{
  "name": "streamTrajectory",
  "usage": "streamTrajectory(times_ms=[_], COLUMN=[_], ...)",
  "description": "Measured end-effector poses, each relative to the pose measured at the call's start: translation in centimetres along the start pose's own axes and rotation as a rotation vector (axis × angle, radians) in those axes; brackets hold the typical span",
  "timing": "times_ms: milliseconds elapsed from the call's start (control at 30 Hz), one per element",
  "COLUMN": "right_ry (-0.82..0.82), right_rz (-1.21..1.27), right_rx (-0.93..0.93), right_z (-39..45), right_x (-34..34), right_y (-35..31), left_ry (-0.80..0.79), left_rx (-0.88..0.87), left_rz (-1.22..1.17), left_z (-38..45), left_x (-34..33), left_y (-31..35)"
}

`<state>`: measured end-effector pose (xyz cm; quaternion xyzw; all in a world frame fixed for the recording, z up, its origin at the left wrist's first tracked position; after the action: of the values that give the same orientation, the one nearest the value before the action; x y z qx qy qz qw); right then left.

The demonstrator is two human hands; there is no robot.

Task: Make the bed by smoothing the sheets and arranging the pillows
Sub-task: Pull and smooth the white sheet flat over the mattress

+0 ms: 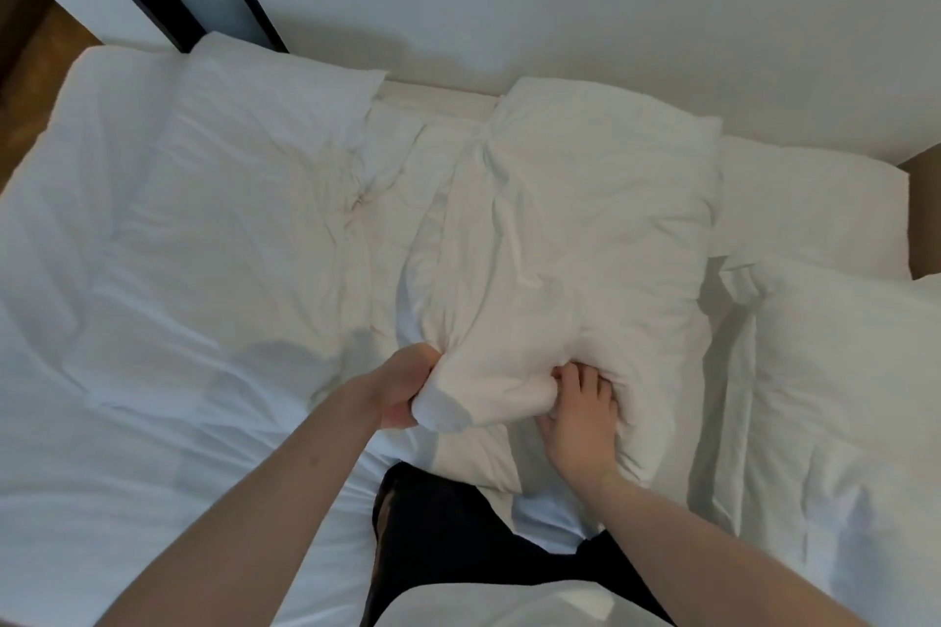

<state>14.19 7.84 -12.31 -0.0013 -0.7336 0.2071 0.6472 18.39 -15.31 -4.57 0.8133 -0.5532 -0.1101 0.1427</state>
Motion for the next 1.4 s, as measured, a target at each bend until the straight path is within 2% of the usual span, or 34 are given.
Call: streamTrajectory(times_ms=[67, 133, 167, 267, 333, 367, 433, 500, 600, 667, 733, 800, 833, 900, 1000, 1033, 1100, 1167, 1267, 1333, 1400], right_ry=[0.026, -0.089, -0.173, -0.359, -0.481, -0.573, -0.738, -0.828, -0.900, -0.815, -0.582, -0.394, -0.360, -0.423, -0.653, -0.720, -0.806, -0.834, -0.747, -0.667, -0.630], right_rz=[0.148, 0.320, 0.339, 0.110, -0.065, -0.128, -0.231, -0.252, -0.180, -0.011, 0.145, 0.222, 0.234, 0.163, -0.076, -0.115, -0.121, -0.078, 0.001, 0.066, 0.139], right_rx=[0.080, 0.202, 0.253, 0.386, 0.426, 0.409, 0.352, 0.303, 0.226, 0.086, -0.042, -0.093, -0.094, -0.054, 0.030, 0.053, 0.068, 0.066, 0.059, 0.065, 0.075], right_z=[0.6, 0.4, -0.1, -2.4, -4.2, -5.0, -6.4, -7.1, -6.9, -5.9, -3.8, -1.5, -0.8, -0.5, -2.2, -2.8, -2.8, -1.3, 2.1, 4.0, 5.2], right_x=[0.5, 2.3, 3.3, 5.1, 4.0, 3.2, 1.7, 0.8, 0.5, 1.4, 2.6, 3.6, 3.6, 3.1, 1.3, 0.8, 0.3, 0.3, 1.1, 1.5, 1.3], right_y=[-0.1, -0.1, 0.3, 2.7, 4.8, 5.5, 6.7, 7.5, 7.4, 7.0, 6.7, 6.7, 6.7, 6.5, 5.6, 5.3, 4.6, 3.6, 1.2, -1.1, -3.8], left_ry=[0.023, 0.082, 0.146, 0.343, 0.271, 0.233, 0.169, 0.123, 0.279, 0.449, 0.541, 0.484, 0.429, 0.282, 0.024, -0.031, -0.050, 0.085, 0.486, 0.632, 0.609], left_rx=[-0.001, -0.002, 0.008, 0.002, -0.049, -0.053, -0.047, -0.034, -0.118, -0.216, -0.233, -0.234, -0.245, -0.299, -0.359, -0.334, -0.298, -0.318, -0.400, -0.303, -0.048], left_rz=[0.025, -0.018, 0.036, 0.512, 1.032, 1.204, 1.371, 1.460, 1.537, 1.410, 1.171, 0.905, 0.820, 0.881, 1.309, 1.381, 1.336, 1.152, 0.735, 0.485, 0.177], left_z=[0.0, 0.2, 0.7, 2.3, 4.0, 4.3, 5.5, 6.0, 7.0, 7.1, 7.6, 8.7, 9.1, 9.3, 8.6, 8.4, 8.6, 8.6, 7.6, 6.8, 5.4], left_x=[1.2, 3.2, 4.2, 4.9, 2.9, 1.7, 0.1, -0.8, -0.1, 0.4, 0.5, -0.1, -0.6, -2.0, -3.7, -3.8, -3.3, -1.5, 4.4, 9.1, 12.5], left_y=[0.0, -0.6, -1.4, -4.7, -7.4, -8.4, -10.1, -10.4, -7.9, -5.1, -2.5, -0.6, -0.2, -0.3, -3.2, -3.9, -4.4, -3.4, -1.3, -2.2, -4.9])
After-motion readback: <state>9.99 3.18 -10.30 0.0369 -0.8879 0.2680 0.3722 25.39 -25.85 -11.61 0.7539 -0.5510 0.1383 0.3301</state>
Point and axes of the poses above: each hand's wrist, its own z-axis towards the middle knuckle, its own x-axis out of the back of the hand, y = z × x, the point moved 3 cm from there along z, towards the middle knuckle, and after that the axes turned 12 degrees about y, right-handed, at the moved point
